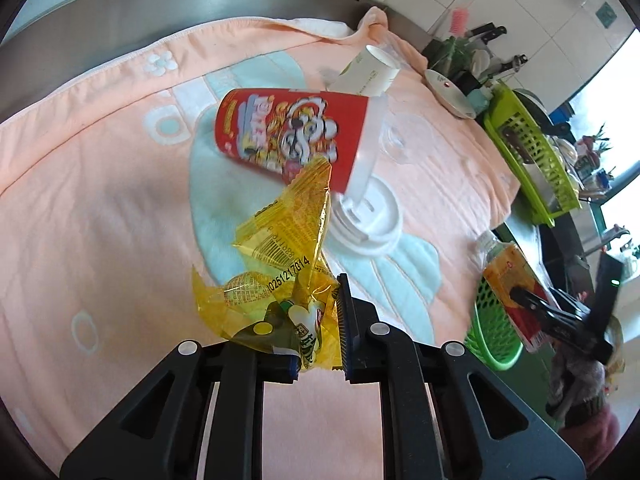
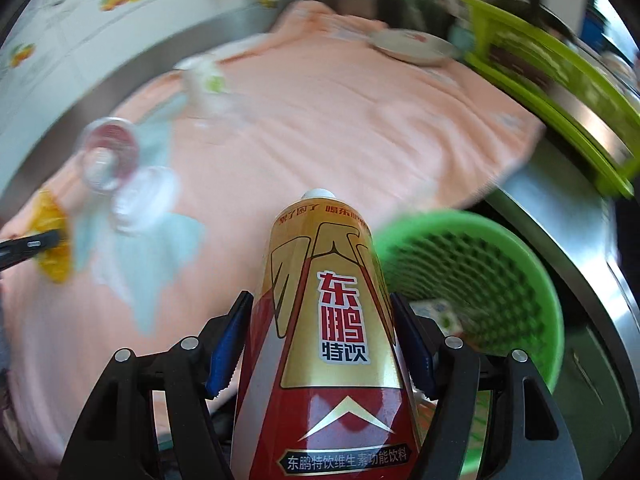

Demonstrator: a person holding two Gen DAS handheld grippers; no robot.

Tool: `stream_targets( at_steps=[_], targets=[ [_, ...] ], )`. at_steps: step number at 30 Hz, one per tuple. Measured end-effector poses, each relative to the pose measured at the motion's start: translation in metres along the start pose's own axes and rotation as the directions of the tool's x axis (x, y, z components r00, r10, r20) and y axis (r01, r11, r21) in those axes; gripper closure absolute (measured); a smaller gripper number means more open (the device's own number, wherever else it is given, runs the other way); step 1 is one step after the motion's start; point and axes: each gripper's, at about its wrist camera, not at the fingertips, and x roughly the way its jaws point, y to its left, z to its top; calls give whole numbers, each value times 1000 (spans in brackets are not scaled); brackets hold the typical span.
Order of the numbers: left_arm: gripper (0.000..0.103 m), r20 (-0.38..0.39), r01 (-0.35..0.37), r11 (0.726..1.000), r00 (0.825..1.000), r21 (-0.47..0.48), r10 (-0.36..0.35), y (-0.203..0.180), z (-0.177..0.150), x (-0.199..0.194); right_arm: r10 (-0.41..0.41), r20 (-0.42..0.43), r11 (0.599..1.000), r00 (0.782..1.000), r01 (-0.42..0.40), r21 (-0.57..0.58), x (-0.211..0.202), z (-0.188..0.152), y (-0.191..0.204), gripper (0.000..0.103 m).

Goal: Collect trash
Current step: 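Carry the drink bottle into the green basket and open the right tool while the left carries the wrapper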

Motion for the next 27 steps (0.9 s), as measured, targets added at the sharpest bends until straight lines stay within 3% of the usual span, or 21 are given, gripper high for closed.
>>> stream_targets(
  at_steps=[7,14,18,27],
  targets=[
    [90,12,31,999,999,9,-31,-8,-17,-21,-96,-75,981,993,107,163,29,-30,-71,37],
    [90,9,63,997,998,38,-64,-28,-26,-30,-137,-140,947,981,171,272,59,-52,-111,37],
    [90,-8,92,992,996,91,-92,-52,-27,-29,-183,-146,921,972,222,321,71,-60,-129,37],
    [90,-93,208,945,977,253,-190,-142,-24,6,-175,-87,912,981,194,361,46,-76,-140,31]
  ],
)
